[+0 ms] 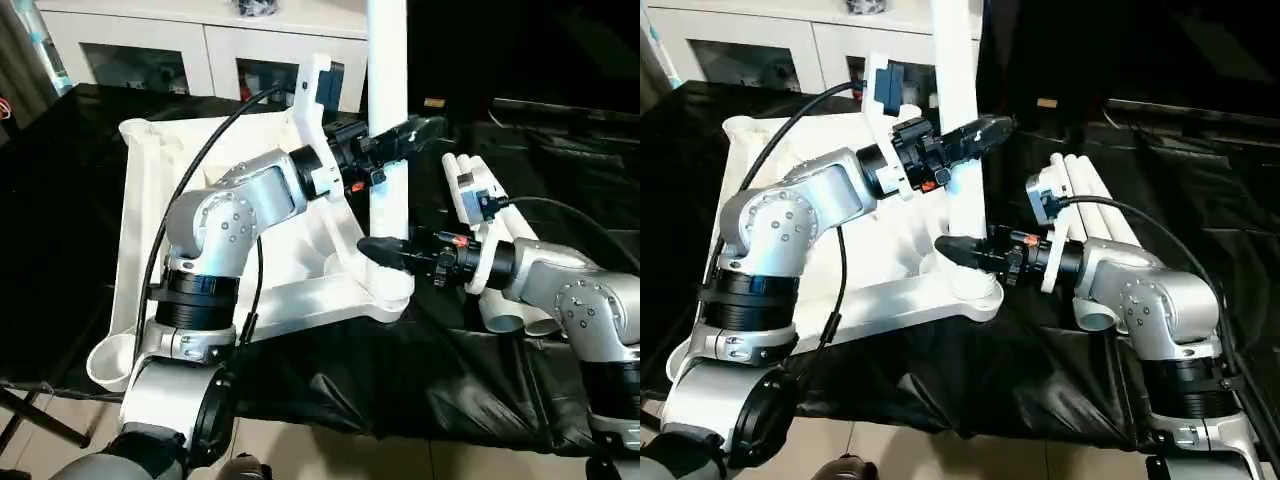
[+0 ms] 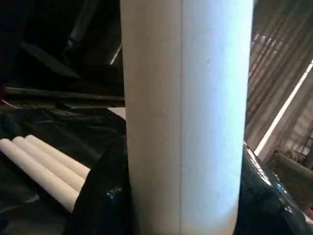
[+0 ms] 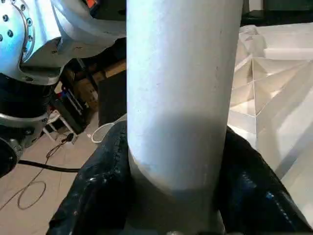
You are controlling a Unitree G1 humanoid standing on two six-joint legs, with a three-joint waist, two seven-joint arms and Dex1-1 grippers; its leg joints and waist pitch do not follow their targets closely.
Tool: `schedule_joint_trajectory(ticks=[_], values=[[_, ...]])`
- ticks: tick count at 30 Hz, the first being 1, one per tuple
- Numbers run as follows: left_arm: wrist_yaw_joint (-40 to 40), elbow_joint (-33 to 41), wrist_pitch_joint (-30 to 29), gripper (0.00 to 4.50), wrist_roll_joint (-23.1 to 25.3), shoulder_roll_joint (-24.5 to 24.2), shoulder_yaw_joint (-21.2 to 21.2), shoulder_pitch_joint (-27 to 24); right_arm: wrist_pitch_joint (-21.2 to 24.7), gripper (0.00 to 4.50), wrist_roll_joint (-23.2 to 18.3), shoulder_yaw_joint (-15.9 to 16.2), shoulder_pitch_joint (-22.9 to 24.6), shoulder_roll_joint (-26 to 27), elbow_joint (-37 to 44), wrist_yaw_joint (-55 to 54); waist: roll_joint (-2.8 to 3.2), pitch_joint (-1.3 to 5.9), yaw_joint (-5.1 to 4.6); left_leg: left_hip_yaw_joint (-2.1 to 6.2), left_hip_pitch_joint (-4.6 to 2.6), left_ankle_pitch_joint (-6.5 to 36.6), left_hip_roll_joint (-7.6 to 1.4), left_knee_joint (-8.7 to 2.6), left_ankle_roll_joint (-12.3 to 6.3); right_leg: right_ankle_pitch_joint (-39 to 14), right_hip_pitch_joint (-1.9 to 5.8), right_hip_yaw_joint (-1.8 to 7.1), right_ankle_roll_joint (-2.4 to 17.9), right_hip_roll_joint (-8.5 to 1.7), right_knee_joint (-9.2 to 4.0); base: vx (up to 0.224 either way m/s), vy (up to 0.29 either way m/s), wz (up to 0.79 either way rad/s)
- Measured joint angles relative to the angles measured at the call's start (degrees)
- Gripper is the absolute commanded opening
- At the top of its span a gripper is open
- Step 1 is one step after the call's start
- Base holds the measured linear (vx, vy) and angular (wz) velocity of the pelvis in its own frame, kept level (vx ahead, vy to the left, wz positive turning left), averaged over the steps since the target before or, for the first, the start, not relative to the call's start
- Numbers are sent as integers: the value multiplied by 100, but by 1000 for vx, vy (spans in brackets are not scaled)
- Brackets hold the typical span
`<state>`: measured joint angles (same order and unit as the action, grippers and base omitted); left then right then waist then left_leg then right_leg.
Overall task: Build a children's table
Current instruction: Pick table leg
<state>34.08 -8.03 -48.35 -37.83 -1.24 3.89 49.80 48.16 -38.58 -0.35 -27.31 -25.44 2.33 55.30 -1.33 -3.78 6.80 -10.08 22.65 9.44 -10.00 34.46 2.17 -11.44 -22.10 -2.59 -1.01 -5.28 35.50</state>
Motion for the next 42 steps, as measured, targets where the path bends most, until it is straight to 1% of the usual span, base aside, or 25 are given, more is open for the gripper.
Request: schedule_joint_trajectory(ticks=[8,9,10,11,13,14,15,16,17,20,26,37,39,42], values=[[62,52,-49,186,1,-47,-56,2,-117,193,100,81,3,-9,22,12,0,0,1,0,0,0,0,0,0,0,0,0,0,0,-1,0,0,0],[78,53,-42,186,6,-60,-75,2,-119,248,104,87,3,-9,23,13,0,0,1,0,0,0,0,0,0,0,0,0,0,0,-1,0,0,0],[130,64,-28,186,25,-95,-137,2,-118,248,113,104,3,-10,22,16,0,0,1,0,0,0,0,0,0,0,0,0,0,0,-1,0,0,0],[279,99,-28,186,45,-157,-280,3,-118,264,112,164,1,-6,20,21,0,0,3,0,0,0,0,0,0,0,0,0,0,0,-1,0,0,0],[460,129,-32,185,54,-188,-515,4,-118,279,110,273,-30,-2,2,33,0,0,19,-1,0,0,0,0,0,0,0,1,0,0,-2,0,0,0],[540,140,-44,185,59,-199,-656,4,-118,279,110,313,-65,4,-7,34,0,0,21,-1,0,0,0,0,0,0,0,1,0,0,-2,0,0,0],[602,143,-37,185,60,-209,-714,4,-118,297,108,321,-100,3,-26,62,0,0,18,-1,0,0,0,0,0,0,0,1,0,0,-1,0,0,0],[657,155,-33,185,62,-236,-723,10,-117,297,112,324,-123,-2,-34,86,0,0,17,-1,-1,0,0,0,0,0,0,1,0,0,1,0,0,0],[747,167,-33,185,62,-280,-758,35,-112,313,113,328,-160,-16,-50,134,-1,0,17,-1,-3,-1,0,0,1,0,0,0,0,0,4,0,0,0],[910,194,-21,185,63,-334,-831,58,-72,331,106,378,-187,-176,-75,330,-1,0,18,-1,-3,-1,0,0,1,0,0,1,0,0,5,0,0,0],[1070,194,-24,185,64,-422,-948,58,51,332,110,563,-186,-447,-82,596,-1,0,24,-1,-3,-1,0,1,1,0,0,2,0,0,8,0,0,0],[1190,194,-24,185,130,-472,-1011,58,63,332,216,656,-183,-568,-85,746,0,0,27,-1,-7,-3,0,3,3,0,0,2,0,0,20,0,0,0],[1190,194,-26,185,130,-472,-1010,58,56,305,223,660,-183,-562,-89,745,0,0,28,-1,-8,-3,0,4,3,0,0,2,0,-1,22,0,0,0],[1192,194,-27,185,143,-482,-1002,58,53,293,215,661,-183,-511,-113,755,0,0,28,-1,-9,-3,0,4,4,0,0,2,0,0,23,0,0,0]])
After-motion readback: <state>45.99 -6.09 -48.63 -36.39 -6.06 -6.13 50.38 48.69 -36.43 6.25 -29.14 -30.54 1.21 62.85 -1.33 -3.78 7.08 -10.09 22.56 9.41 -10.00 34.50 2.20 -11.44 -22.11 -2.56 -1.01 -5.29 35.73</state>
